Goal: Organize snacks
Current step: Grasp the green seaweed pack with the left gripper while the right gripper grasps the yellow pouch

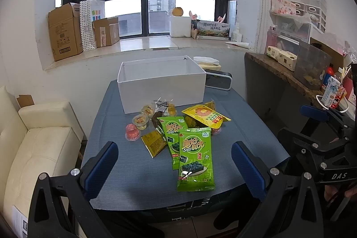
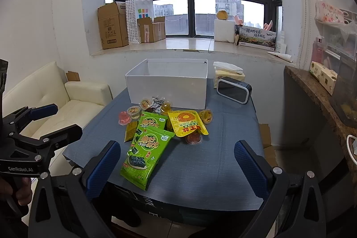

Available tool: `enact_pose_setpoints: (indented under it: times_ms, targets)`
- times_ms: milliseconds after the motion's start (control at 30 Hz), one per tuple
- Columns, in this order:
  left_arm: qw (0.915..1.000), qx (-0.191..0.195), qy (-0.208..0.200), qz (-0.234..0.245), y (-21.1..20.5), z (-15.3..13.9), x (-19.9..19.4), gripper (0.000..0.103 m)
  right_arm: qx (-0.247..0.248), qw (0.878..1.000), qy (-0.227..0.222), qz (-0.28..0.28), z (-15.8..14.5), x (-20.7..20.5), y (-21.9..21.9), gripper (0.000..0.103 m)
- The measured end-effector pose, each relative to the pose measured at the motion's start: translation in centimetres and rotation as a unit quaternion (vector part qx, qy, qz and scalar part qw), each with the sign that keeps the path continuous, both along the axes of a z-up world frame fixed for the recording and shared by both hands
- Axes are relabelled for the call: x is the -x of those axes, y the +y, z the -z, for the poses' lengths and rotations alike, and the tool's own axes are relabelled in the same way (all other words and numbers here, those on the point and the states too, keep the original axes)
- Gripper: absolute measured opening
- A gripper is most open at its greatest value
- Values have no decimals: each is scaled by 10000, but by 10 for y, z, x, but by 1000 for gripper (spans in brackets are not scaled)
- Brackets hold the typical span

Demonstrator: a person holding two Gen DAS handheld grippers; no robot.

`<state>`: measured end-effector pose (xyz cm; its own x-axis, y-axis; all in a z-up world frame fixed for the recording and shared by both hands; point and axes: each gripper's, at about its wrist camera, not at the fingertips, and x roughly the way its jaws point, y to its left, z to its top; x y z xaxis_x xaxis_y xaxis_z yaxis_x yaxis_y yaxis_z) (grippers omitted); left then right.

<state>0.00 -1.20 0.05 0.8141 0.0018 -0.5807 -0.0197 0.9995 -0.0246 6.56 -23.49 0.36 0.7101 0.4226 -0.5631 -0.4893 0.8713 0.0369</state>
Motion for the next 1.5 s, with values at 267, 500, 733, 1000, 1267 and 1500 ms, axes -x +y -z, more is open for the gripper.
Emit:
enact_pose_setpoints:
  times_ms: [267, 500, 733, 1000, 1267, 1500]
  targets:
    - [9999, 68, 71, 69, -1, 5, -4, 103, -8, 10000, -19, 7, 0, 0, 0, 103]
    - [9970, 256, 672, 292, -6, 51, -46, 103, -30, 10000, 16, 75, 2, -4, -4, 103]
    - [9909, 199, 1289, 329, -22, 106, -96, 103, -77, 9999, 58, 143, 5, -6, -12, 103]
    - [9830, -238, 1781, 378, -42, 149, -131, 103, -125, 9993, 255, 247, 17, -16, -22, 103]
    - [9823, -88, 1838, 351, -30, 151, -140, 71, -296, 9977, 477, 392, 30, -31, -37, 103]
    - [9855, 220, 1655, 301, -18, 136, -140, 69, -366, 9961, 702, 400, 42, -50, -41, 103]
